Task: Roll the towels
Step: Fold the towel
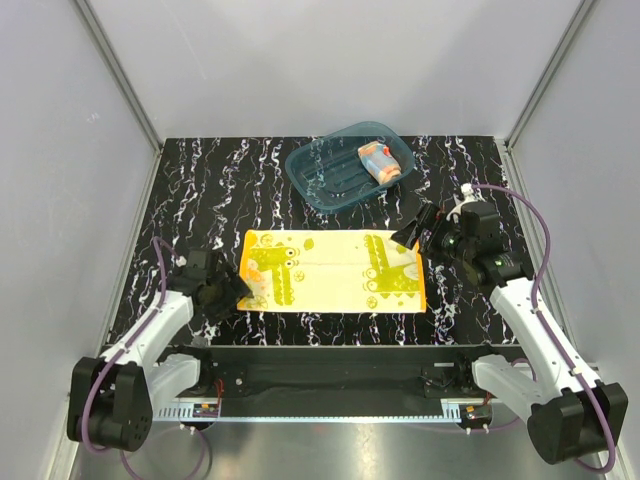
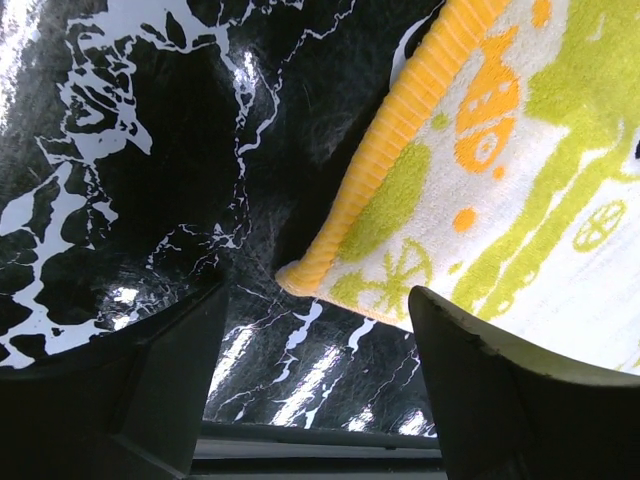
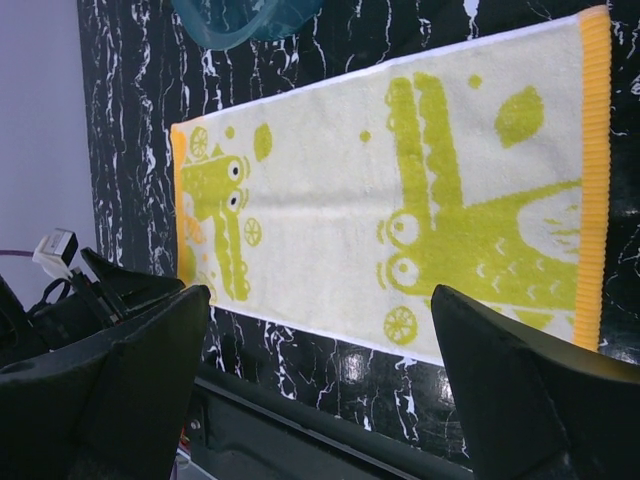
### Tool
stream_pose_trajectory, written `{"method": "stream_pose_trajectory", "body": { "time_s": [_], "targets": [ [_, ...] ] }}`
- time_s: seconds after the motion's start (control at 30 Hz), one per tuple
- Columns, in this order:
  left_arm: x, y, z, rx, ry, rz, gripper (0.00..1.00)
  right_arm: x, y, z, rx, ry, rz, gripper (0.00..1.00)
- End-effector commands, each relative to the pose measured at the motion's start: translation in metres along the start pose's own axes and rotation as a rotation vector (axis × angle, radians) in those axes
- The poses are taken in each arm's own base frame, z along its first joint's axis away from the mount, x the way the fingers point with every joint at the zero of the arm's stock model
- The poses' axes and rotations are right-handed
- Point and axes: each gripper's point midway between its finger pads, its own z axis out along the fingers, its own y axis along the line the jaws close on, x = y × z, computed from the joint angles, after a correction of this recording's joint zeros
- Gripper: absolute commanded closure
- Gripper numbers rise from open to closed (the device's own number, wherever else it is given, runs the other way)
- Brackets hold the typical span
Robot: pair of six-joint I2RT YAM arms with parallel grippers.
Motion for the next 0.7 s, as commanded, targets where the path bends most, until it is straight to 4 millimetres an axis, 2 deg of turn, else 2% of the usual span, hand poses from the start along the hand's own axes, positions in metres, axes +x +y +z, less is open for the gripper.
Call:
{"method": "stream_pose_trajectory", "body": {
  "time_s": [0.0, 0.13, 0.33, 0.67],
  "targets": [
    [0.002, 0.002, 0.005, -0.009, -0.005, -0.010, 0.22, -0.012, -0.004, -0.002, 0.041, -0.045, -0.022, 0.00],
    [0.007, 0.004, 0.009, -0.004, -0.003, -0.009, 0.27, -0.012, -0.012, -0.001, 0.092, -0.043, -0.014, 0.00],
    [0.004, 0.005, 0.011, -0.012, -0.010, 0.009, 0.41, -0.012, -0.023, -0.001, 0.152, -0.041, -0.007, 0.00],
    [0.000, 0.005, 0.016, -0.024, -0.024, 0.032, 0.51, 0.000, -0.040, 0.001, 0.222, 0.009, 0.036, 0.00]
  ]
}}
